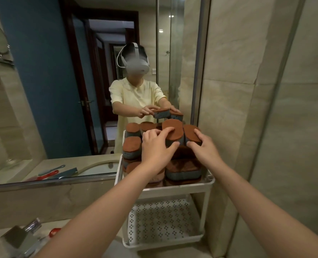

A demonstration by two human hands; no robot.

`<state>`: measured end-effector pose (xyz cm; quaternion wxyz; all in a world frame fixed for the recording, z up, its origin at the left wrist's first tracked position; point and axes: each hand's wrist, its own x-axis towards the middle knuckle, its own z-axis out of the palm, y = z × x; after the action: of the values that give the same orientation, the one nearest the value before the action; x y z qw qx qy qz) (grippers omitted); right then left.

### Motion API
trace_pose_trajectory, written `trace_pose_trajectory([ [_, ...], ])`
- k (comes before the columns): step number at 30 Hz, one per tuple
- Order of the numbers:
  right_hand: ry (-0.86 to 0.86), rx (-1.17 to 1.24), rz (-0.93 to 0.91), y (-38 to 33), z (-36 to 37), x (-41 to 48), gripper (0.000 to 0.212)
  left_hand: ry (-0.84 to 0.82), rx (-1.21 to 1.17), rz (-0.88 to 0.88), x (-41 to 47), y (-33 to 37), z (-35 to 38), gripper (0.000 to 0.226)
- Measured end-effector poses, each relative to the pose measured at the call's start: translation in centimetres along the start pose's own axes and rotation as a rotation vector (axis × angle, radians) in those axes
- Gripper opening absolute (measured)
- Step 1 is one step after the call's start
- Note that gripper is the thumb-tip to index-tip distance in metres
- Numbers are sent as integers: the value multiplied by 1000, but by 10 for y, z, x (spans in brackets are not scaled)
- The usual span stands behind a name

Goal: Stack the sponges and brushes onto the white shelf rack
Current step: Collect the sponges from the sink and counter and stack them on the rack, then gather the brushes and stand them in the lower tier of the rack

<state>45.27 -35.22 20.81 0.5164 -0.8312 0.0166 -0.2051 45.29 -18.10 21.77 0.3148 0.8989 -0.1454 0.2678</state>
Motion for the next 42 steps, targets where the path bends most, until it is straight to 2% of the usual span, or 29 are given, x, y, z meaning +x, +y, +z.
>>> trace_pose_trajectory([
  [3, -17, -35, 15, 11, 3, 11, 66, 32, 86, 6, 4, 0, 9, 48],
  [13, -80, -119, 68, 29, 16, 24, 69, -8, 312, 13, 9, -9, 26, 51],
  [26, -120, -219, 36, 30, 17, 16, 62, -15, 426, 62, 4, -12, 29, 49],
  [32, -146, -217, 36, 29, 12, 12, 57, -38, 392, 22, -3, -7, 22, 54],
  [36, -135, -197, 37, 26, 6, 1, 63, 31, 225, 56, -17, -3, 10, 47],
  [39, -38, -178, -52, 20, 4, -19, 62, 65, 90, 105, -35, 1, 1, 33],
  [42, 80, -105, -211, 14, 5, -53, 50, 82, -53, 147, -63, 4, -4, 26],
])
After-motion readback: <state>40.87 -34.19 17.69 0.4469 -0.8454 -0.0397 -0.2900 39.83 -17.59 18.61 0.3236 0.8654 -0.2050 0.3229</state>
